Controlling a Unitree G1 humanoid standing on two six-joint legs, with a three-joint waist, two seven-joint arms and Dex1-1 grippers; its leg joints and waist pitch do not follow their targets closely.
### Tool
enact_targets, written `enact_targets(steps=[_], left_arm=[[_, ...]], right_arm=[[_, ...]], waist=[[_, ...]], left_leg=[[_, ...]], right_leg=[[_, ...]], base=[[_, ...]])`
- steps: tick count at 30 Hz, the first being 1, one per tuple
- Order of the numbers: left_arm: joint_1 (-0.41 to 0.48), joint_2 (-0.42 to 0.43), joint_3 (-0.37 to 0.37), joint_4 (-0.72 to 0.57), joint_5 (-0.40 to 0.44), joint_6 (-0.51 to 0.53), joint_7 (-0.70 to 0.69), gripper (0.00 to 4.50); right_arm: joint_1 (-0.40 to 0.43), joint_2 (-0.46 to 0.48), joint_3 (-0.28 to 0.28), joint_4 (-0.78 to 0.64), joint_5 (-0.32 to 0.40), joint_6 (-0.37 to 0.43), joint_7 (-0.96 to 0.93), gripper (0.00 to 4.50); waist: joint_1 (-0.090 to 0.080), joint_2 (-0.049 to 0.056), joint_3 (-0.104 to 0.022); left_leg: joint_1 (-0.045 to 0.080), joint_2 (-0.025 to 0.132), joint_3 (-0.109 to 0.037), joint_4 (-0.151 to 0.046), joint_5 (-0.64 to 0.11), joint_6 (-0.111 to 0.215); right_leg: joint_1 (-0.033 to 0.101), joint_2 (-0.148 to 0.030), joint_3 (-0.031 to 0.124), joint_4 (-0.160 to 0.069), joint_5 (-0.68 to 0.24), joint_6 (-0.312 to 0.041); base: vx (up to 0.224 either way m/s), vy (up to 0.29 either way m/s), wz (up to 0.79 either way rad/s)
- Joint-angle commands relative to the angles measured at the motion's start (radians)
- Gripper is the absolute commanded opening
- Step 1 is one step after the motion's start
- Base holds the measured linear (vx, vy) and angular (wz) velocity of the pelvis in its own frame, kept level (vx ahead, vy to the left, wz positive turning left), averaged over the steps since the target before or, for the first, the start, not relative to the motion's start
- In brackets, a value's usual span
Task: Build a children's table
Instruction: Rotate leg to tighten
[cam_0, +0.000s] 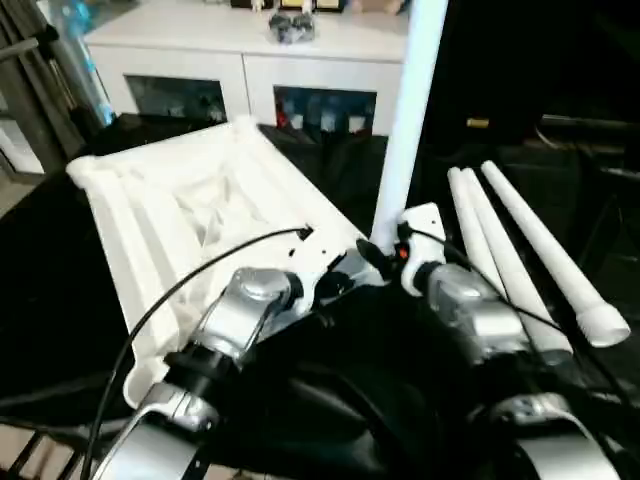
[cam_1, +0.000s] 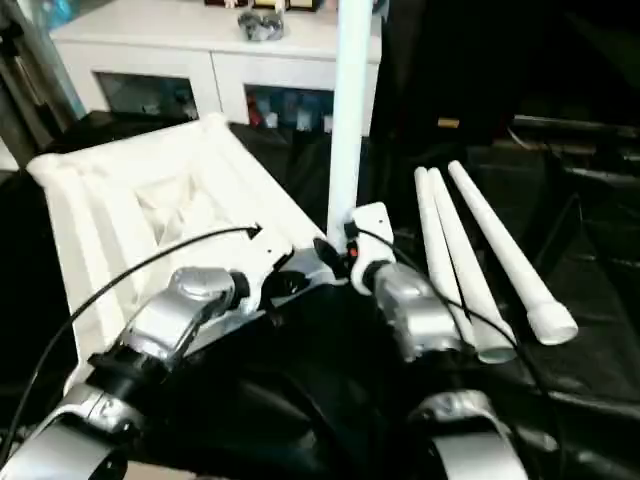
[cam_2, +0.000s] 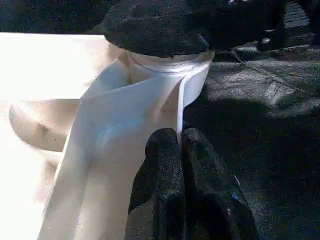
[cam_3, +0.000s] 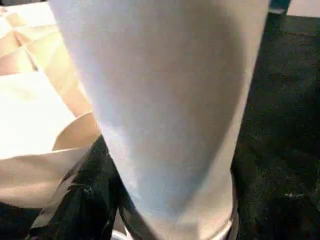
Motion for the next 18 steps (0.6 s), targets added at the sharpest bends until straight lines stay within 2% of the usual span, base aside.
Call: enact_targets(steps=[1, 4, 6, 9, 10, 12, 14, 15, 16, 18], left_arm=[[-0.012, -0.001, 0.001, -0.023, 0.000, -0.045, -0.003, 0.00], [0.008, 0.027, -0.015, -0.046, -0.009, -0.068, -0.057, 0.00], [0.017, 0.044, -0.023, -0.056, -0.013, -0.076, -0.086, 0.00], [0.033, 0.084, -0.029, -0.073, -0.027, -0.098, -0.154, 0.00], [0.038, 0.097, -0.032, -0.079, -0.032, -0.106, -0.177, 0.00], [0.047, 0.120, -0.036, -0.091, -0.042, -0.128, -0.220, 0.00], [0.064, 0.159, -0.043, -0.105, -0.053, -0.170, -0.285, 0.00], [0.064, 0.159, -0.043, -0.105, -0.053, -0.170, -0.285, 0.00], [0.074, 0.177, -0.044, -0.117, -0.064, -0.185, -0.323, 0.00], [0.088, 0.201, -0.047, -0.137, -0.081, -0.187, -0.373, 0.00]], right_arm=[[0.009, 0.049, 0.047, 0.033, 0.020, 0.035, 0.064, 3.39], [0.011, 0.023, 0.069, 0.011, 0.008, 0.032, 0.113, 3.77], [0.016, 0.004, 0.083, -0.009, 0.001, 0.024, 0.156, 3.85], [0.038, -0.055, 0.123, -0.061, 0.005, 0.002, 0.292, 3.85], [0.047, -0.075, 0.136, -0.081, 0.009, -0.001, 0.339, 3.85], [0.064, -0.112, 0.157, -0.120, 0.018, 0.001, 0.415, 3.85], [0.090, -0.178, 0.183, -0.183, 0.037, 0.017, 0.529, 3.85], [0.090, -0.178, 0.183, -0.183, 0.037, 0.017, 0.529, 3.85], [0.100, -0.209, 0.192, -0.210, 0.046, 0.028, 0.583, 3.85], [0.113, -0.248, 0.204, -0.246, 0.060, 0.046, 0.652, 3.85]], waist=[[-0.001, -0.005, -0.057], [-0.003, -0.004, -0.059], [-0.005, -0.005, -0.060], [-0.004, -0.005, -0.061], [0.003, -0.005, -0.063], [0.006, -0.004, -0.064], [0.008, -0.006, -0.069], [0.012, -0.005, -0.068], [0.012, -0.005, -0.068], [0.015, -0.005, -0.067]], left_leg=[[0.012, 0.028, -0.025, -0.081, -0.362, 0.001], [0.006, 0.030, -0.025, -0.083, -0.345, 0.006], [0.006, 0.031, -0.023, -0.081, -0.336, 0.011], [0.007, 0.031, -0.019, -0.078, -0.311, 0.019], [0.006, 0.033, -0.017, -0.076, -0.286, 0.031], [0.006, 0.034, -0.016, -0.074, -0.262, 0.041], [0.004, 0.036, -0.016, -0.072, -0.218, 0.052], [0.005, 0.035, -0.016, -0.071, -0.205, 0.058], [0.005, 0.034, -0.013, -0.068, -0.179, 0.078], [0.004, 0.036, -0.012, -0.067, -0.172, 0.087]], right_leg=[[0.028, -0.047, 0.030, -0.097, -0.467, -0.135], [0.035, -0.048, 0.031, -0.089, -0.409, -0.157], [0.036, -0.047, 0.033, -0.085, -0.373, -0.174], [0.037, -0.046, 0.035, -0.079, -0.329, -0.195], [0.041, -0.047, 0.037, -0.073, -0.283, -0.206], [0.042, -0.046, 0.038, -0.068, -0.248, -0.218], [0.048, -0.045, 0.038, -0.058, -0.173, -0.236], [0.049, -0.044, 0.037, -0.058, -0.154, -0.241], [0.049, -0.043, 0.037, -0.051, -0.101, -0.263], [0.050, -0.045, 0.037, -0.050, -0.101, -0.273]], base=[[0.000, 0.000, 0.00], [0.000, 0.000, 0.00], [0.000, 0.000, 0.00], [0.000, 0.000, 0.00], [0.000, 0.000, 0.00], [0.031, -0.003, 0.01], [0.000, 0.000, 0.00], [0.000, 0.000, 0.00], [0.000, 0.000, 0.00], [0.000, 0.000, 0.00]])
